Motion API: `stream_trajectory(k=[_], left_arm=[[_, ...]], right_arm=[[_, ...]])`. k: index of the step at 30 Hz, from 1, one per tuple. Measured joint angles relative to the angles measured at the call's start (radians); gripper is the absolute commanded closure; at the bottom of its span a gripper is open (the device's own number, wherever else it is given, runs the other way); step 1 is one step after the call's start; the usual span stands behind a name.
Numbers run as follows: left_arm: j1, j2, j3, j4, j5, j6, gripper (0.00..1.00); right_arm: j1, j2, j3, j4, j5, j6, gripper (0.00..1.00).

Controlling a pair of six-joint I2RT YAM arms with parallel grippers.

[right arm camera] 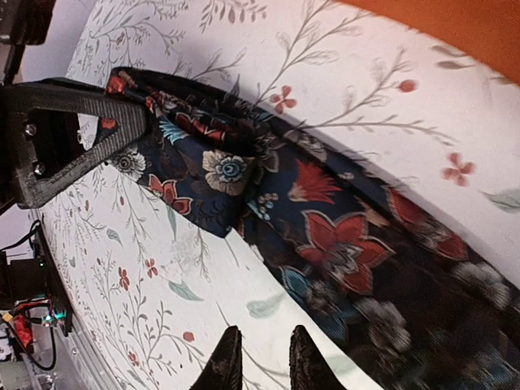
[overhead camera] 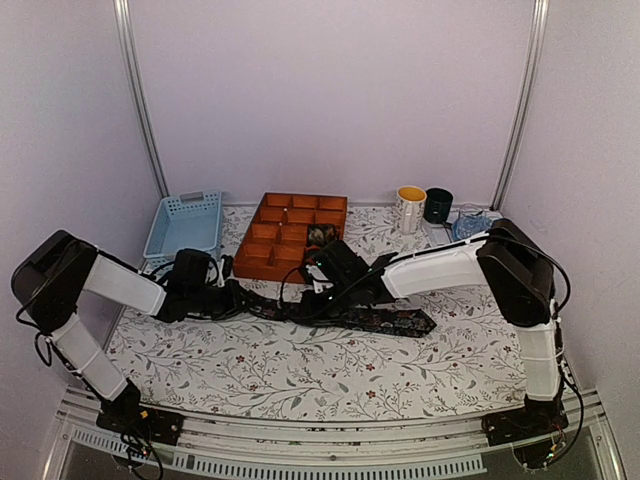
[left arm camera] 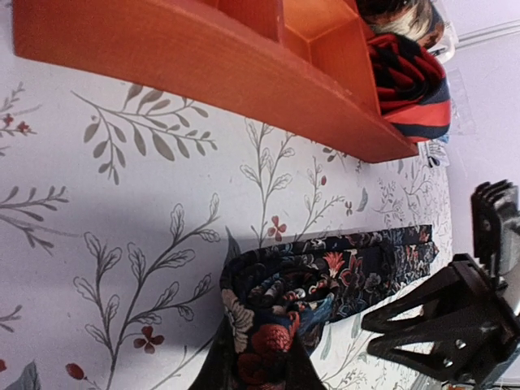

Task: Roll the ties
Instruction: Roll the tie at the center of the board.

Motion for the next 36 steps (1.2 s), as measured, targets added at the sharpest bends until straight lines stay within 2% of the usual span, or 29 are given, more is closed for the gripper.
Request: stream_trajectory(k=[7,10,18,27,36], left_arm=[[-0.014,-0.049,-0.015,-0.047,-0.026,0.000,1.00],[-0.019,-0.077,-0.026,-0.071,-0.040,0.000,1.00],[-0.022,-0.124,-0.050,-0.123,-0.071,0.000,1.00],[-0.023,-0.146,-0.066,-0.163,-0.092,0.011,1.00],[-0.024,-0.160,-0.067,-0.186,-0.097,0.018,1.00]], right_arm=[[-0.010,-0.268,-0.153,-0.038,0.229,-0.037,0.81],[-0.014,-0.322,-0.195,-0.015,0.294,-0.036,0.83],[-0.023,-0.323,-0.251,-0.049,0.402,-0.031,0.86],[-0.026,-0.294,-0.293,-0.058,0.420,-0.001,0.88],[-0.006,-0.290,-0.408,-0.039,0.414,0.065,0.88]])
